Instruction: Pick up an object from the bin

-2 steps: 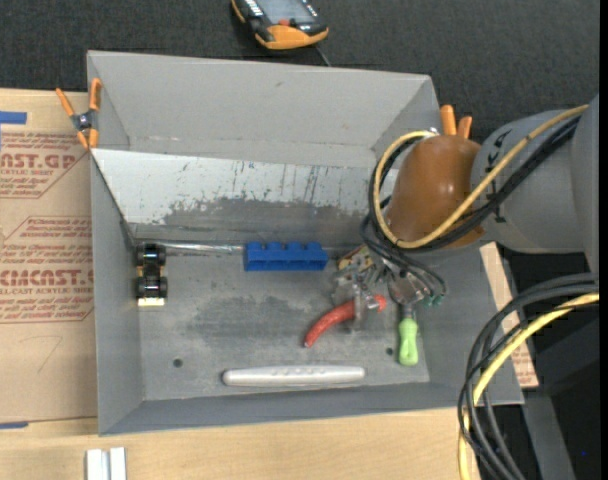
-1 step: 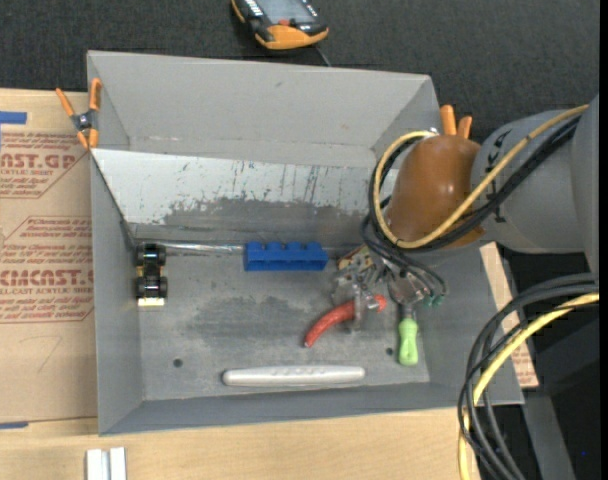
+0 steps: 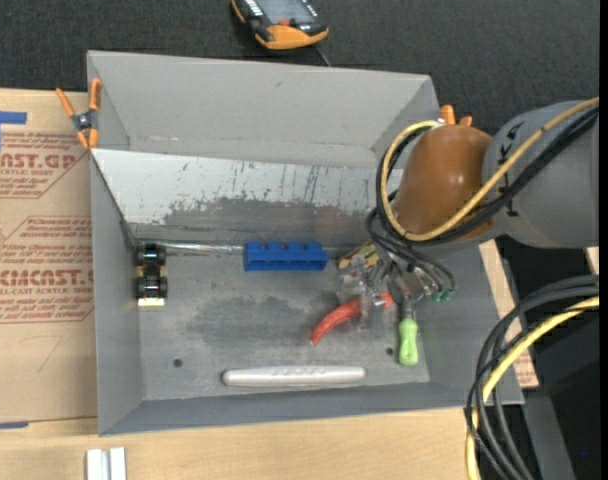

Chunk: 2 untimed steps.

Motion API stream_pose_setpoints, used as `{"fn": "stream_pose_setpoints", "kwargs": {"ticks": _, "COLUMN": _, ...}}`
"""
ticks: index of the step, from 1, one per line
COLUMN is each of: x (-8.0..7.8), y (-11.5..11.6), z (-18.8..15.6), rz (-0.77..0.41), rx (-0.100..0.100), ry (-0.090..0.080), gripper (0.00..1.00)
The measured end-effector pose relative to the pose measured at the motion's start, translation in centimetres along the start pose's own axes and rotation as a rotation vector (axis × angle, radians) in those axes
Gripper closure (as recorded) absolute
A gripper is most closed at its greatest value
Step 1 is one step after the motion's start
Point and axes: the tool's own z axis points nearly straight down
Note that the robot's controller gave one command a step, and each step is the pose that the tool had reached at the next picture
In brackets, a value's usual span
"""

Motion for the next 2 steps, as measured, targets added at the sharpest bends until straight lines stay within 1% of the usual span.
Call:
{"fn": "stream_pose_setpoints", "kwargs": {"ticks": 1, "x": -0.1, "y": 0.0, "z": -5.8, "rz": 0.001, "rx": 0.002, "ry": -0.005, "gripper": 1.0}}
{"fn": "stream_pose_setpoints", "kwargs": {"ticks": 2, "x": -0.2, "y": 0.0, "z": -7.9, "rz": 0.0, "rx": 0.005, "ry": -0.012, "gripper": 1.0}}
